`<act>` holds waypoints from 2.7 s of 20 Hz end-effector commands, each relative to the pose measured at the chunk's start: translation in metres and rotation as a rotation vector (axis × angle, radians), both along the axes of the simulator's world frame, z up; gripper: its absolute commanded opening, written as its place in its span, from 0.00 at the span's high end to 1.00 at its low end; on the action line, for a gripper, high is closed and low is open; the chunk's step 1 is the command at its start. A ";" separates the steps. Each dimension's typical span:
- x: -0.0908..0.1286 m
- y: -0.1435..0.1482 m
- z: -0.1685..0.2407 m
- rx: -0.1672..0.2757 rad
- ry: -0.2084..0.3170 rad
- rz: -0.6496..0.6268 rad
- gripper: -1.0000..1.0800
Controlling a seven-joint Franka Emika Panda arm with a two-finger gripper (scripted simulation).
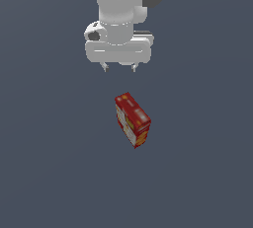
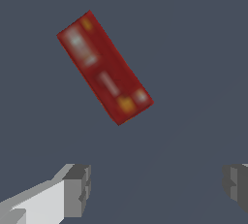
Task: Pick up the object and move it to a goal position.
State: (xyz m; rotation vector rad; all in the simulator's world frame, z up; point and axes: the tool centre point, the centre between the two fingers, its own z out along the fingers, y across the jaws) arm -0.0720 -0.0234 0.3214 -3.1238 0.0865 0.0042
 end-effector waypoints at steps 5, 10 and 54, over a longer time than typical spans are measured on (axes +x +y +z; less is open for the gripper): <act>0.001 -0.001 0.000 -0.004 -0.001 0.012 0.04; 0.003 -0.004 0.000 -0.015 -0.004 0.044 0.04; 0.092 0.046 -0.079 -0.015 -0.006 0.607 0.04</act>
